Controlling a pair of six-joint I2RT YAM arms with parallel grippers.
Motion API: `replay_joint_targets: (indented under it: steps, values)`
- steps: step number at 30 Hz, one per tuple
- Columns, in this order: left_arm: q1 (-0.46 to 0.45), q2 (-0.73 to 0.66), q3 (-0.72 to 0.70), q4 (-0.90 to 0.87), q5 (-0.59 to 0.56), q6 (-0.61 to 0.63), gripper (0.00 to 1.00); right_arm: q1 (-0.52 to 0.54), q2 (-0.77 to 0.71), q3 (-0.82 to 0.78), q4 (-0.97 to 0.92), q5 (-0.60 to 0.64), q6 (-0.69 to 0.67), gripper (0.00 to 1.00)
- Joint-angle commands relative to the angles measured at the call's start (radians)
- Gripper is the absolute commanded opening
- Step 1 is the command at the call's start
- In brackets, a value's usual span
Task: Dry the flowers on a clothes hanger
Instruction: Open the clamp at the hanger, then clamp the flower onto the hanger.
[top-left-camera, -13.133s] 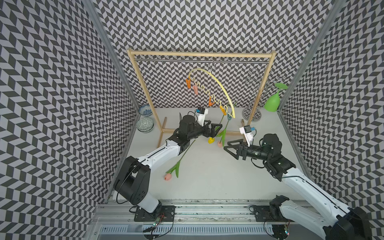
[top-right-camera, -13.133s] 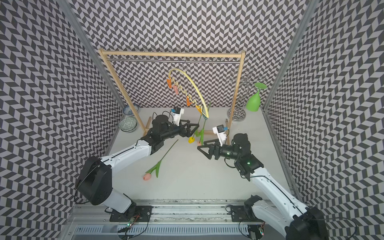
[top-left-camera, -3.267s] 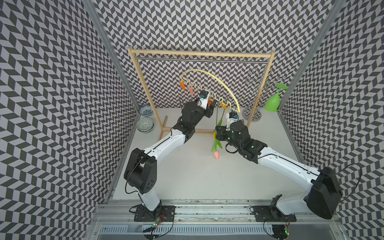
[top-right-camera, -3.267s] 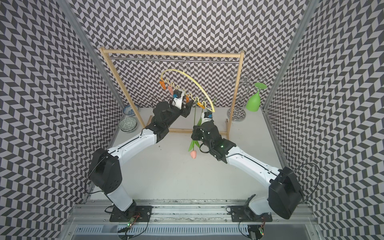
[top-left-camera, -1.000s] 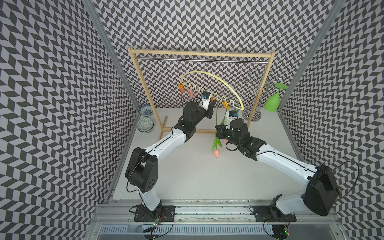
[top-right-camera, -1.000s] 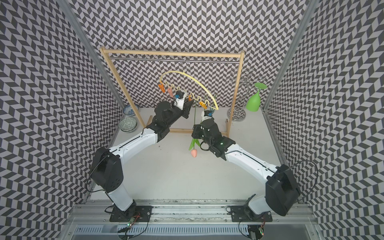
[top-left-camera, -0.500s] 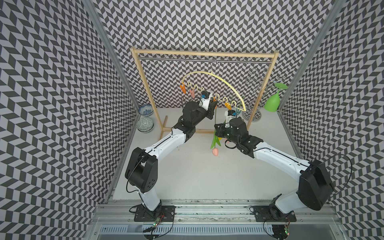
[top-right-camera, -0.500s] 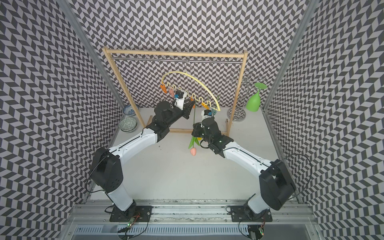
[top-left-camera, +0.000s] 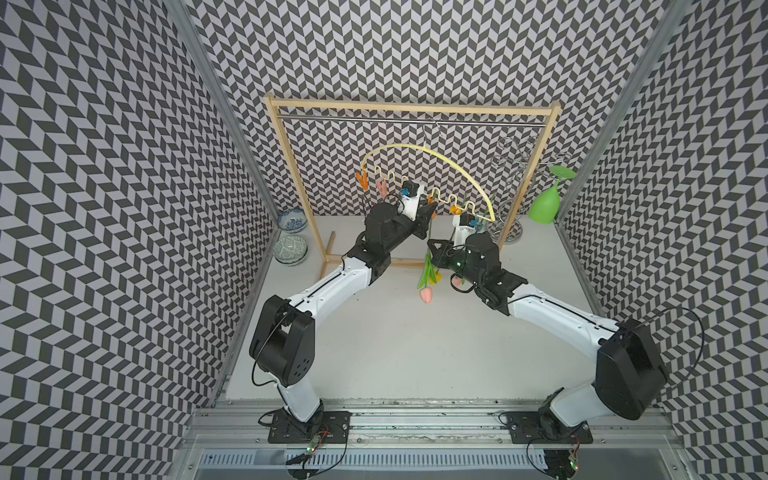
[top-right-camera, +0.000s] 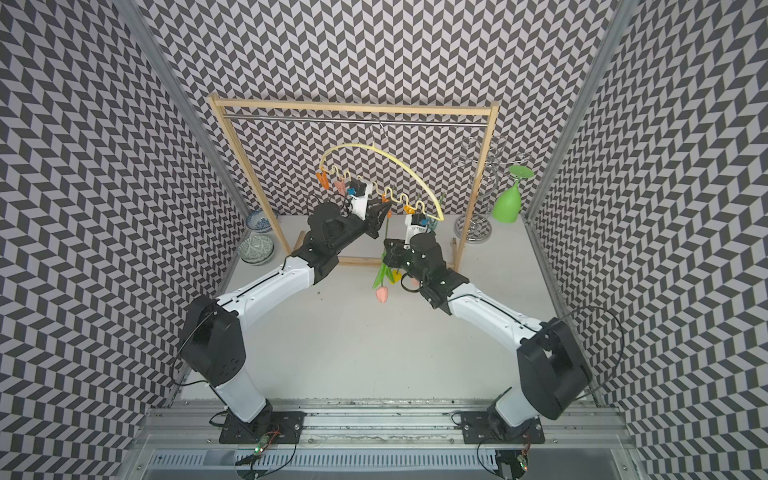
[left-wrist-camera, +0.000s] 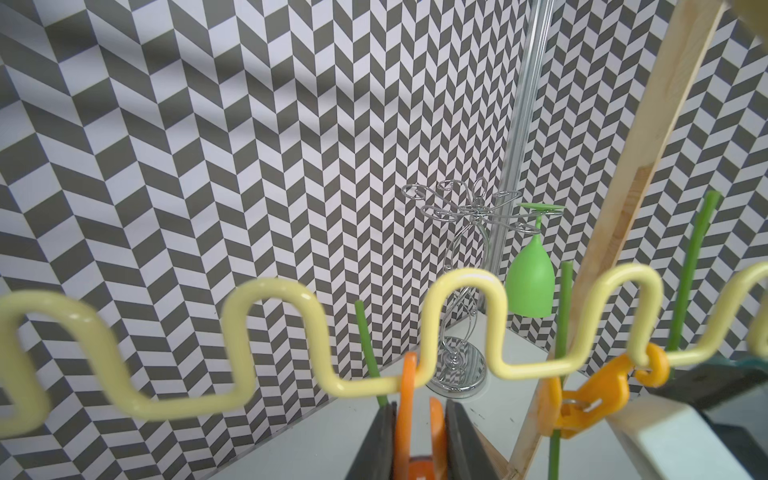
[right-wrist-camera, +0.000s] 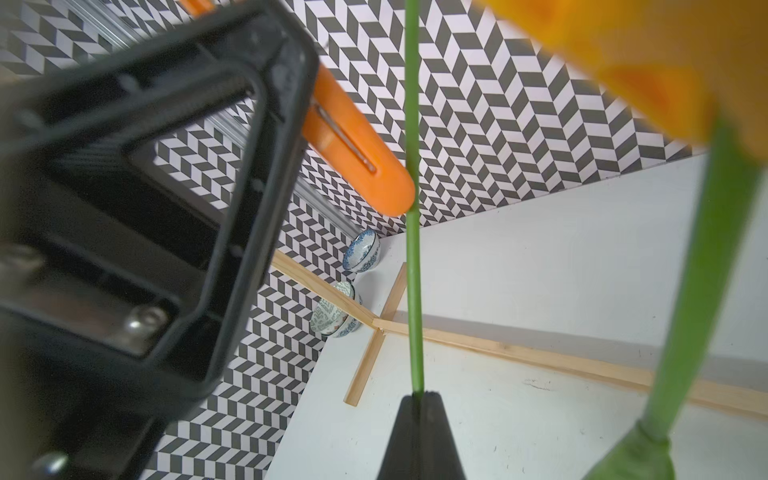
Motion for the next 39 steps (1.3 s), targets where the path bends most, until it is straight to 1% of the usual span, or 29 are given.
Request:
replay_joint_targets:
  steps: [1, 17, 23, 25, 27, 29, 31, 35, 37, 38, 39]
  values:
    - [0.006, -0.046, -0.01, 0.043, 0.025, -0.022, 0.24, -0.006, -0.015, -0.001, 0.096, -0.005, 0.0, 0.0]
    - [0.019, -0.045, -0.031, 0.059, 0.063, -0.056, 0.24, -0.028, 0.007, 0.03, 0.14, -0.052, -0.011, 0.0]
    - [0.02, -0.042, -0.032, 0.053, 0.063, -0.061, 0.25, -0.032, 0.015, 0.044, 0.134, -0.062, -0.014, 0.0]
    - [0.021, -0.042, -0.037, 0.053, 0.056, -0.064, 0.3, -0.033, 0.015, 0.044, 0.134, -0.067, -0.016, 0.0]
    - [0.022, -0.04, -0.039, 0.053, 0.057, -0.07, 0.38, -0.033, 0.015, 0.043, 0.134, -0.069, -0.014, 0.0]
    - [0.022, -0.038, -0.039, 0.052, 0.06, -0.074, 0.43, -0.033, 0.016, 0.04, 0.132, -0.069, -0.015, 0.0]
    - [0.022, -0.04, -0.039, 0.052, 0.064, -0.075, 0.51, -0.033, 0.012, 0.037, 0.132, -0.069, -0.015, 0.0]
    - [0.02, -0.051, -0.042, 0.043, 0.059, -0.057, 0.73, -0.035, 0.011, 0.03, 0.132, -0.072, -0.016, 0.0]
    - [0.02, -0.057, -0.048, 0.046, 0.05, -0.053, 0.79, -0.035, 0.014, 0.028, 0.131, -0.074, -0.017, 0.0]
    - [0.02, -0.062, -0.054, 0.052, 0.044, -0.056, 0.87, -0.035, 0.014, 0.026, 0.13, -0.077, -0.017, 0.0]
    - [0.02, -0.065, -0.06, 0.06, 0.041, -0.057, 0.99, -0.034, 0.015, 0.026, 0.128, -0.078, -0.016, 0.0]
